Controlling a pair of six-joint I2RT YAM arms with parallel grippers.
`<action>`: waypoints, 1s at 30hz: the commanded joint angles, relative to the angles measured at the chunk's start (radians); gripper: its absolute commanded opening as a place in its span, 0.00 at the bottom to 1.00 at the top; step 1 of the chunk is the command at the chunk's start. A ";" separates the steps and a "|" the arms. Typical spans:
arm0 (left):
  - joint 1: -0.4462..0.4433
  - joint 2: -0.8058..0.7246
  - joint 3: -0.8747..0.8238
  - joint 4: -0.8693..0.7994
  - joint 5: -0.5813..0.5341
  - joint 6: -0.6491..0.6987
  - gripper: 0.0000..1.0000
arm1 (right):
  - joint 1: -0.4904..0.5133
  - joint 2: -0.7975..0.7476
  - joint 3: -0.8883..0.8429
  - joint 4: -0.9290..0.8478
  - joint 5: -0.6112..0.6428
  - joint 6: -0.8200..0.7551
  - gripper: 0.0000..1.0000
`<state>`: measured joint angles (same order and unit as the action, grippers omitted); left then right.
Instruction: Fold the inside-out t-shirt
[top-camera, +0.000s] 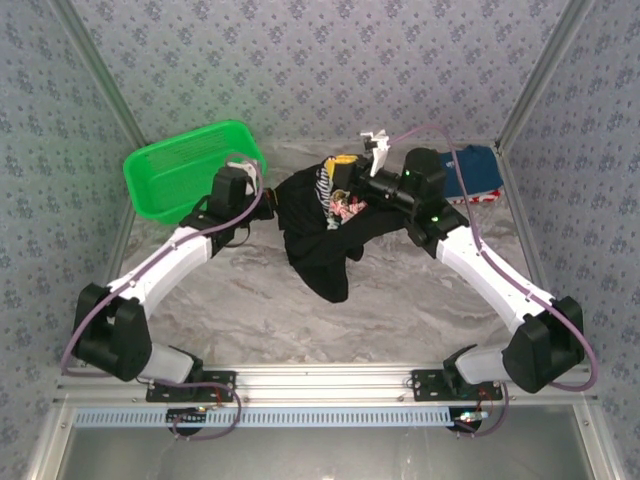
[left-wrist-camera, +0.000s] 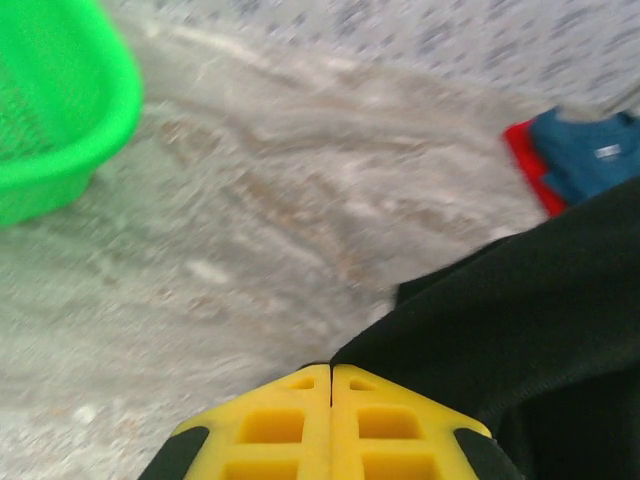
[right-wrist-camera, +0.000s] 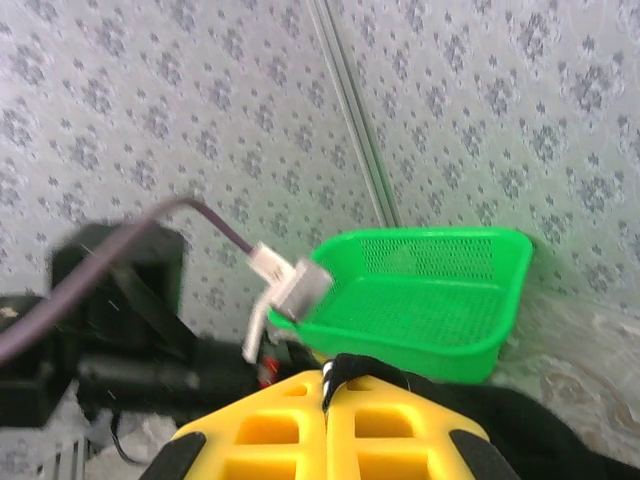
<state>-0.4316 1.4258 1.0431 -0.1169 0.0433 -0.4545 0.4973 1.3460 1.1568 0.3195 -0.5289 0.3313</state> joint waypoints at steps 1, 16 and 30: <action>0.010 0.043 -0.046 -0.107 -0.114 0.006 0.00 | -0.017 -0.016 0.015 0.216 -0.001 0.072 0.00; 0.093 0.022 -0.157 -0.039 -0.026 -0.018 0.00 | -0.080 -0.031 0.010 0.201 -0.042 0.064 0.00; -0.062 -0.149 -0.065 0.162 0.261 0.081 0.64 | -0.085 -0.015 0.071 0.040 -0.163 -0.019 0.00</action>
<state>-0.4519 1.2289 0.9150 0.0101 0.2195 -0.4416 0.4171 1.3464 1.1759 0.3550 -0.6518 0.3435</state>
